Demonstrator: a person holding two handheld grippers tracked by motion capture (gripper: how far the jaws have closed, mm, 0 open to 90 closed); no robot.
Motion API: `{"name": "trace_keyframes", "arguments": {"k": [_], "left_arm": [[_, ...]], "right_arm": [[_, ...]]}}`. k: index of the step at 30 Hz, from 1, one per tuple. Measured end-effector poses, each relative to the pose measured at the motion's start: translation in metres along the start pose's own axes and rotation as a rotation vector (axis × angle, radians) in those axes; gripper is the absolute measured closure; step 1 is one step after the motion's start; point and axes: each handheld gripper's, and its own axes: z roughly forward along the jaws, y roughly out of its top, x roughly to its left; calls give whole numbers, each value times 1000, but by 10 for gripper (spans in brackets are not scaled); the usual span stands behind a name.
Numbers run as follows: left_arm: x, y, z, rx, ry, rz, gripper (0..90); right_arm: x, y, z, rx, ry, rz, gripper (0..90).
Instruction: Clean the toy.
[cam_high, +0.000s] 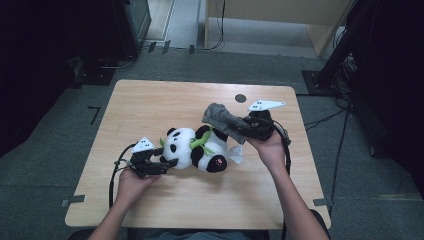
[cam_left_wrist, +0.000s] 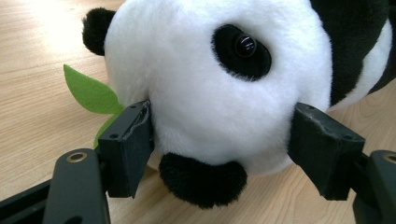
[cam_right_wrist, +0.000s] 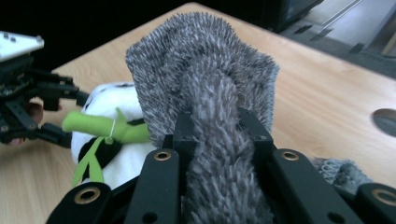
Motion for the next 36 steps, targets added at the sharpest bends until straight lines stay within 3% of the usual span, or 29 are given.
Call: {"name": "trace_keyframes", "arguments": {"k": [4,7,14,27,31,35,36], "left_arm": [[0,0,0,2,-1,-1,256],[0,0,0,3,-2,-2,256],[0,0,0,5,-3,-3,256],[1,1,0,7,-9,-5,256],[1,1,0,9,-9,-4,256],[1,1,0,8,-10,0,255],[1,1,0,7,-10,0,254]], "right_arm": [[4,-4,11,52,8,-17,727],[2,-10,15,63,11,-3,723],[-7,-16,13,68,15,25,715],[-27,-29,2,81,-28,86,721],[-31,-29,0,80,-39,92,728],[-31,-23,-10,49,-57,102,736],[-26,-16,-16,19,-52,93,738]]}}
